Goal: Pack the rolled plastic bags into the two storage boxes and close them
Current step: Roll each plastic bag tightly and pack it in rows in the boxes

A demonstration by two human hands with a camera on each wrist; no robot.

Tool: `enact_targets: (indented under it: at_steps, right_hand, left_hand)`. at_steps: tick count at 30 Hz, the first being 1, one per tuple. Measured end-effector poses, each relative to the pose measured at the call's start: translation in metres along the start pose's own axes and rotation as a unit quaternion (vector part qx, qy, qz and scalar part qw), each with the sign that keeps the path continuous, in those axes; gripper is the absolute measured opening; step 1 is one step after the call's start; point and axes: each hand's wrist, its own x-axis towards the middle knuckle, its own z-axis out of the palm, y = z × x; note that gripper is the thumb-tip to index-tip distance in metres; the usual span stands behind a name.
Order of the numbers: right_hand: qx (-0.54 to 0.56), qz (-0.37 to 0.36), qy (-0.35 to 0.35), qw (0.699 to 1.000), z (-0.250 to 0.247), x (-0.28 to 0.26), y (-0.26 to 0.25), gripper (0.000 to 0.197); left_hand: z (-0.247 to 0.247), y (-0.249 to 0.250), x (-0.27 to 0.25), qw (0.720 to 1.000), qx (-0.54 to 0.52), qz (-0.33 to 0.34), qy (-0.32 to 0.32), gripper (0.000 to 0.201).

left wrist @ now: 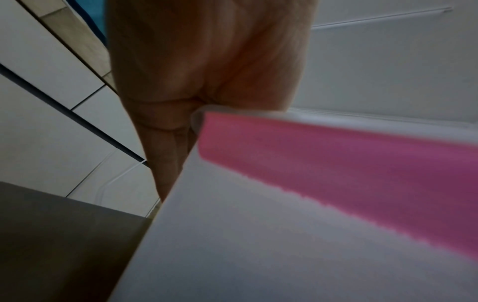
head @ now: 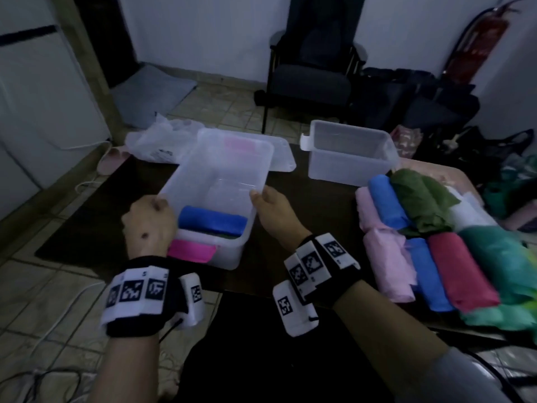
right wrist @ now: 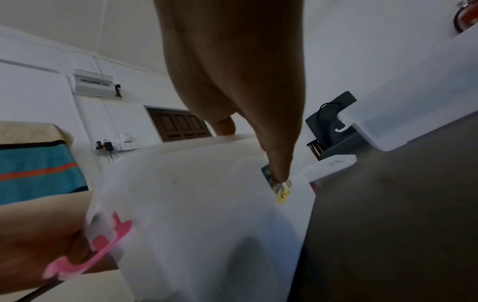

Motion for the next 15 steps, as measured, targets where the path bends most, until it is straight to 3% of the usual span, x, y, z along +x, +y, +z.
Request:
enact_targets:
  at_steps: [5,8,10,12,15]
  right_hand:
    - [0.014,-0.014,-0.028,0.999,-0.012,-0.007,0.005,0.034]
    - [-0.044,0.001,-0.023,0.999,-0.026,-0.008,0.016,0.042]
    - [-0.100,0.008,0.005,0.995,-0.040,-0.010,0.027,0.043]
    - [-0.134,0.004,0.049,0.990,-0.058,-0.011,0.039,0.038]
    - [-0.194,-0.006,0.148,0.970,-0.091,-0.018,0.054,0.031]
  left_hand:
    - [0.000,0.003,0.001,1.000,0.001,0.020,0.016,0.041]
    - [-0.003,0.021,-0.019,0.987,-0.044,0.117,0.096,0.044]
    - [-0.001,0.041,-0.044,0.969,-0.067,0.211,0.109,0.037]
    - [0.013,0.059,-0.077,0.948,-0.066,0.305,0.056,0.034]
    - [0.060,0.072,-0.123,0.915,-0.008,0.382,-0.131,0.037]
